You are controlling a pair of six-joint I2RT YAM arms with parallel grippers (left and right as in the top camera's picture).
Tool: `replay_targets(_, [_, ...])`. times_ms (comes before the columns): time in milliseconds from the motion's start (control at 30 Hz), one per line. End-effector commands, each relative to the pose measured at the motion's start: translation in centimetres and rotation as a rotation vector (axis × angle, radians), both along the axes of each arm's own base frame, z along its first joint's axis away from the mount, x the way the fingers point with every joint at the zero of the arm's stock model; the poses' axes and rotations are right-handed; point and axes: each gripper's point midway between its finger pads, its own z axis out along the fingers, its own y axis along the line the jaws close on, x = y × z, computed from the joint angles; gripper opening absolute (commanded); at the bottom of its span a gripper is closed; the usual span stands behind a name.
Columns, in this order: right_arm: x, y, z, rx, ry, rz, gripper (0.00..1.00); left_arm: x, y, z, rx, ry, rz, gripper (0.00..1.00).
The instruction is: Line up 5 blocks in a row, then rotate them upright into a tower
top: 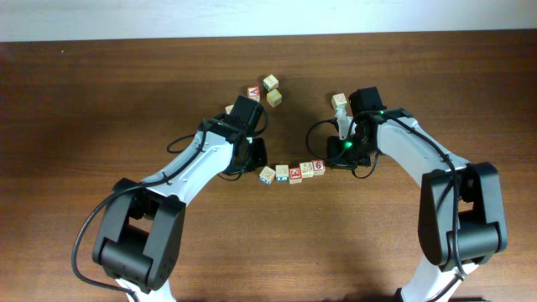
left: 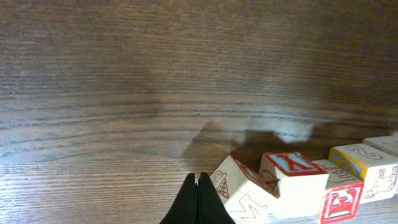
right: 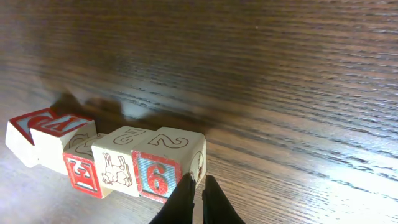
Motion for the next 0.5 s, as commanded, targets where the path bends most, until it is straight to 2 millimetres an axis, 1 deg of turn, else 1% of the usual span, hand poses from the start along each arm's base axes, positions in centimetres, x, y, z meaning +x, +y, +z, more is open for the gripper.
replay_targets(0, [1.6,0.7,2.1,0.027,-0.032,0.015,0.06,1.1,0.1,-0.1,0.024,-0.035,0.012,0.00])
replay_targets(67, [2.4,0.8,3.6,0.028,-0.050,0.015,0.06,1.5,0.3,0.0,0.034,-0.053,0.018,0.00])
replay_targets(100, [3.0,0.8,4.5,0.027,-0.063,0.015,0.06,1.8,0.7,0.1,0.044,-0.061,0.027,0.00])
replay_targets(200, [3.9,1.0,6.2,0.032,-0.090,0.015,0.06,2.5,1.5,0.4,0.046,-0.068,0.052,0.00])
replay_targets(233, [4.2,1.0,6.8,0.034,-0.099,0.015,0.06,2.8,2.2,0.4,0.047,-0.068,0.070,0.00])
replay_targets(367, [4.0,1.5,8.0,0.061,-0.086,0.021,0.05,3.1,4.0,0.4,0.047,-0.048,0.111,0.00])
replay_targets(467, [3.2,2.6,8.2,0.095,-0.058,0.042,0.05,3.4,4.9,0.3,0.040,-0.042,0.135,0.00])
